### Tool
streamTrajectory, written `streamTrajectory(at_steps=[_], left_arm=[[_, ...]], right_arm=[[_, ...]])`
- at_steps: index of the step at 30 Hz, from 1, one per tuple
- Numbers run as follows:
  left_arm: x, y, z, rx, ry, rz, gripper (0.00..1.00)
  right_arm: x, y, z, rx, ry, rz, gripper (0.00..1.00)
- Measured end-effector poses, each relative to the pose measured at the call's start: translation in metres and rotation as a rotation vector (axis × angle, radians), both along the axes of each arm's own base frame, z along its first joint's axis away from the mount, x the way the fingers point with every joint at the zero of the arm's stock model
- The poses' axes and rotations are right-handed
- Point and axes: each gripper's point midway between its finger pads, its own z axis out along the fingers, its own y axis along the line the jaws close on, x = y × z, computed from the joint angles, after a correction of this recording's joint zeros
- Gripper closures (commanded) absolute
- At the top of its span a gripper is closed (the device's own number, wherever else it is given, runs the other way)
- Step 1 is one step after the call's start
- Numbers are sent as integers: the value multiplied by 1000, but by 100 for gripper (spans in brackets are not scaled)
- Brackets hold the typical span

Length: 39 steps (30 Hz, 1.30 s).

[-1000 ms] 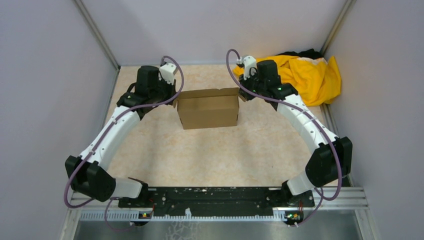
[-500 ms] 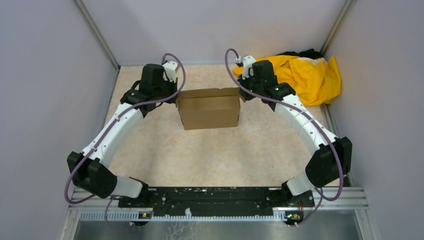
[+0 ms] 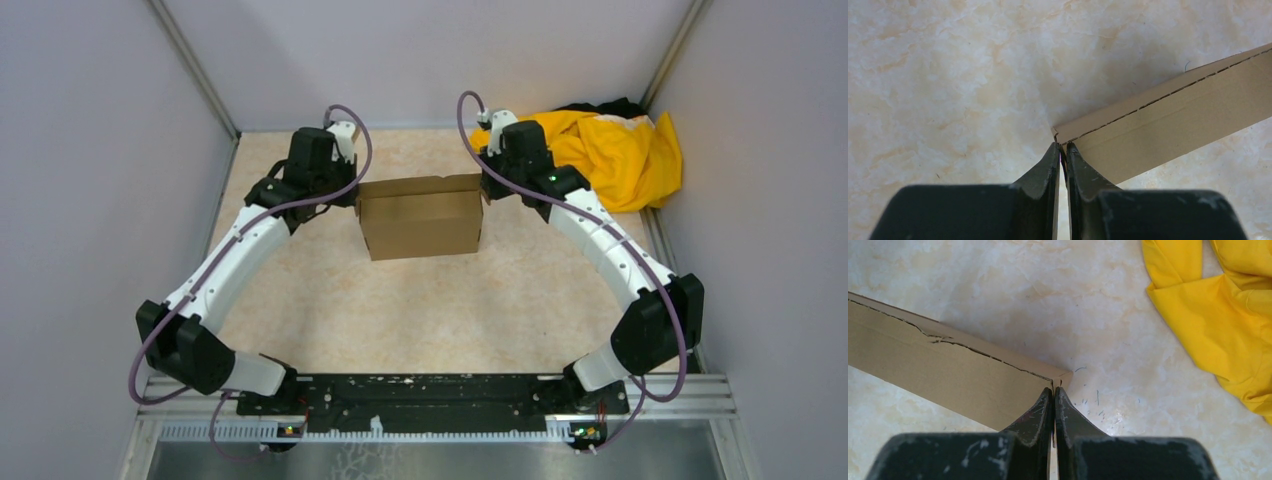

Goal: Fold the paper box

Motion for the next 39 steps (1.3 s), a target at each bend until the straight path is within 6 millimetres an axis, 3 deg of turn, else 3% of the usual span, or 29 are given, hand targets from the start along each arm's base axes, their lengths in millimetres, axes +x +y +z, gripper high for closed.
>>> streamTrajectory(at_steps=[39], left_arm=[[-3, -8, -2, -20, 14, 94, 87]], right_arm=[[2, -3, -1, 86, 32, -255, 100]])
